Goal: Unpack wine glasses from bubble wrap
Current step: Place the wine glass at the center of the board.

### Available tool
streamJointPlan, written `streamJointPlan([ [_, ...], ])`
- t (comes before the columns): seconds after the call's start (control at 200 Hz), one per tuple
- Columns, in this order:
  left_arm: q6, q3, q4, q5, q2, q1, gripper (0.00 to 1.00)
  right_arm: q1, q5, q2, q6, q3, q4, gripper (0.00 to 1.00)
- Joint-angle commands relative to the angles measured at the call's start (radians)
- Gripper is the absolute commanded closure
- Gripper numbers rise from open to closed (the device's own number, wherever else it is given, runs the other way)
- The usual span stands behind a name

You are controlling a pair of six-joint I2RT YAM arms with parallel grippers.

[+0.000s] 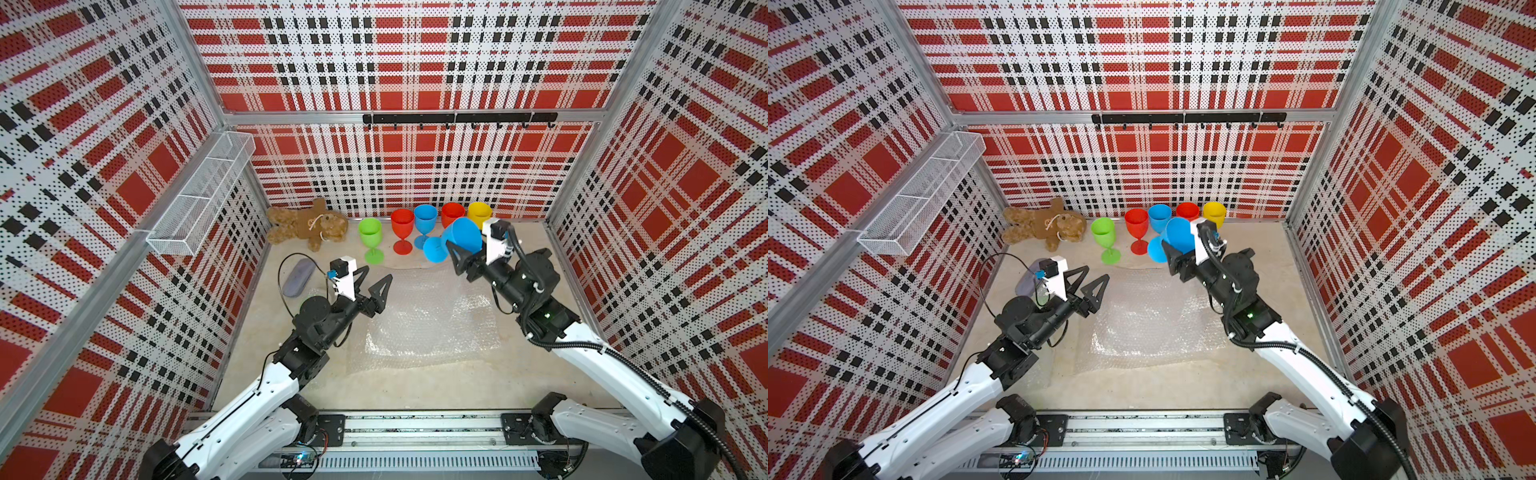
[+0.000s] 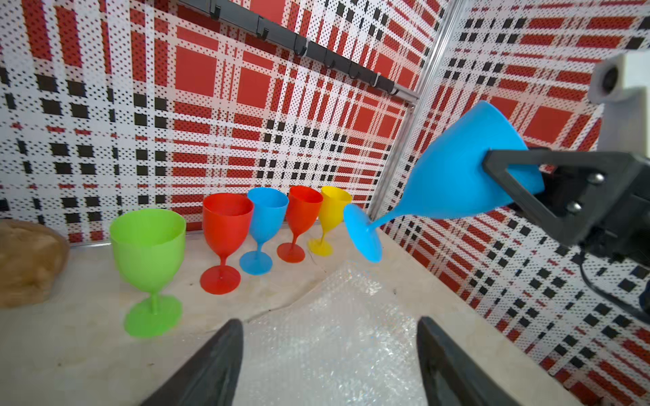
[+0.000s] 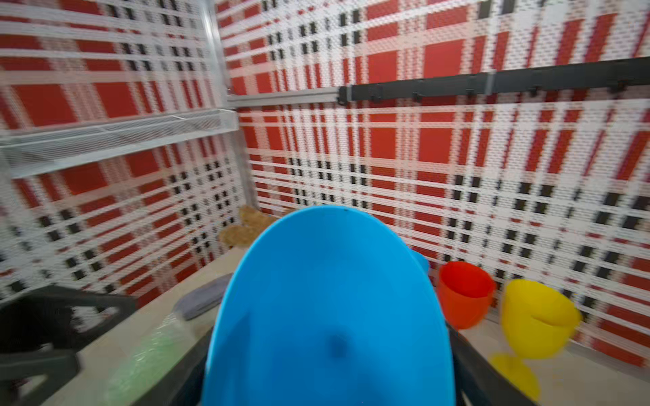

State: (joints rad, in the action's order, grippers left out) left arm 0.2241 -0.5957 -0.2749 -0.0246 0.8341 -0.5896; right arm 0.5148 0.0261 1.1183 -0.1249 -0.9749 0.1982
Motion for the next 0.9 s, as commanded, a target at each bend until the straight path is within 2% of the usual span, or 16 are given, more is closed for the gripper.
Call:
streamJointPlan([
  [0.0,-0.097,-0.035,0.130,0.014,0.013,-0.004,0.23,-0.105,0.121,0.088,0.032,-0.074,-0.173,0.22],
  [0.145,-0.092,0.040,0.047,0.013,-0.033,-0.016,0.23,-0.247,0.130,0.228,0.043,-0.132,-0.193,0.23],
  [0.431,-0.103,0.047,0.074,0.043,-0.070,-0.008,0.24,-0.440,0.046,0.520,0.007,-0.228,-0.068,0.24],
  [0.661,-0.112,0.051,0.073,0.051,-0.070,-0.006,0.24,-0.480,0.026,0.767,0.017,-0.460,-0.093,0.22],
  [0.897,-0.119,0.056,0.072,0.054,-0.053,-0.003,0.23,-0.497,0.024,0.925,0.017,-0.617,-0.129,0.20],
])
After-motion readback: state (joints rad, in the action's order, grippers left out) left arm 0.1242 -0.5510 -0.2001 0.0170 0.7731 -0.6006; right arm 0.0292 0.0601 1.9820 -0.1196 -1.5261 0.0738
